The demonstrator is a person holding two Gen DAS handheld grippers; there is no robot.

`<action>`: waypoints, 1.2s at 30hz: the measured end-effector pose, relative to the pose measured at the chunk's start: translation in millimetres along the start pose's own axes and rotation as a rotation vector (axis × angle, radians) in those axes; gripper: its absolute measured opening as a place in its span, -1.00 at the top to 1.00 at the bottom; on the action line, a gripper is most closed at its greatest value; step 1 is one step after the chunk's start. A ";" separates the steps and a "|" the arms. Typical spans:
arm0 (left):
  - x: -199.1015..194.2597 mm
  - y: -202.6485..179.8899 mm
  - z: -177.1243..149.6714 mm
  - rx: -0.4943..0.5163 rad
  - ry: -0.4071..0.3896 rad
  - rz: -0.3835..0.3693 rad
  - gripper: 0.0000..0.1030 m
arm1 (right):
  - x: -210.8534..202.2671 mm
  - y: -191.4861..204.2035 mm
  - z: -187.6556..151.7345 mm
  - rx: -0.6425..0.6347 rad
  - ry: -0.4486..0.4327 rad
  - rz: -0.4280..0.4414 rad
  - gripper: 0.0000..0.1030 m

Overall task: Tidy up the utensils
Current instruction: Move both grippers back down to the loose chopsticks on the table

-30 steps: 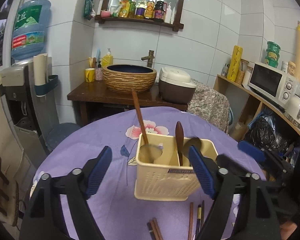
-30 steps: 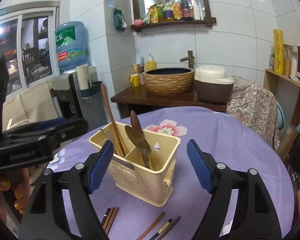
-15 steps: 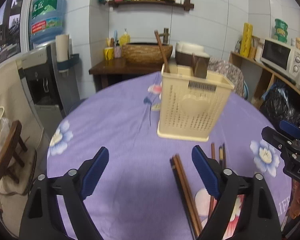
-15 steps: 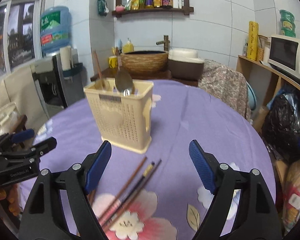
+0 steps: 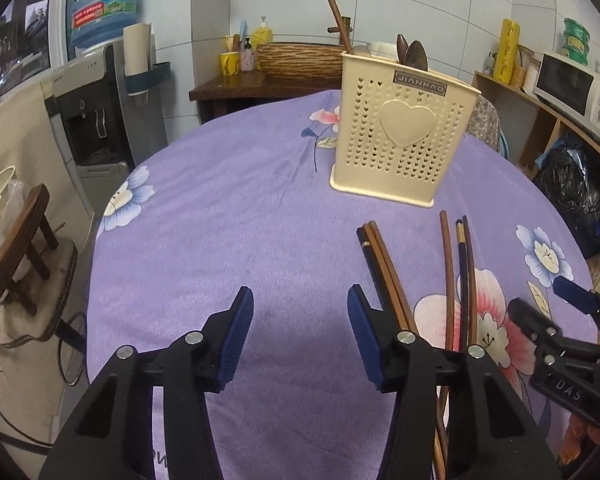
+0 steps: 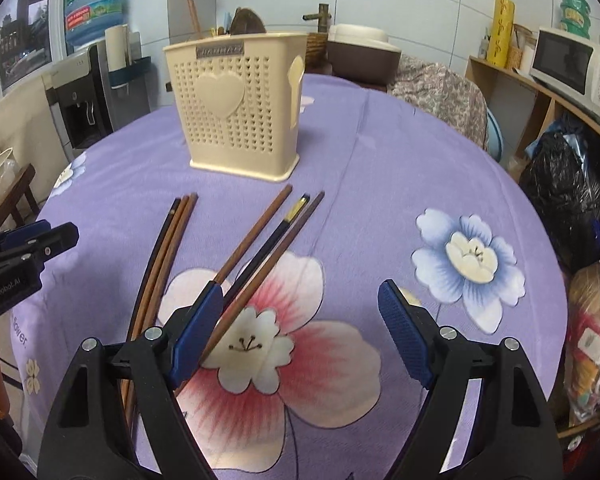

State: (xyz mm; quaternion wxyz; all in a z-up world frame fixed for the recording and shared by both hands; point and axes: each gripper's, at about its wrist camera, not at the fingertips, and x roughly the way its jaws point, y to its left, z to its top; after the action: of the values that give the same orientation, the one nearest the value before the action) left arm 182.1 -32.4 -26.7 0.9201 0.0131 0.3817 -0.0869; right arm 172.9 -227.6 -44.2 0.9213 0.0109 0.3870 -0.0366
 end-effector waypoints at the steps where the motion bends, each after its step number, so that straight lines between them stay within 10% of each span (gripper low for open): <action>1: 0.3 0.5 -0.9 -0.002 0.003 -0.004 0.09 | 1.0 3.3 -1.8 -0.003 0.007 0.003 -0.55; 36: 12.1 -16.3 -16.1 0.026 0.063 -0.049 0.20 | 20.2 6.0 -13.2 -0.055 0.151 -0.017 -0.53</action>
State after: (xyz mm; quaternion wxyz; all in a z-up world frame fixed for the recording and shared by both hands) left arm 176.4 -48.9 -45.9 0.9049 0.0186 0.4096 -0.1139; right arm 178.0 -222.2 -68.0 0.8892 -0.0149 0.4562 -0.0331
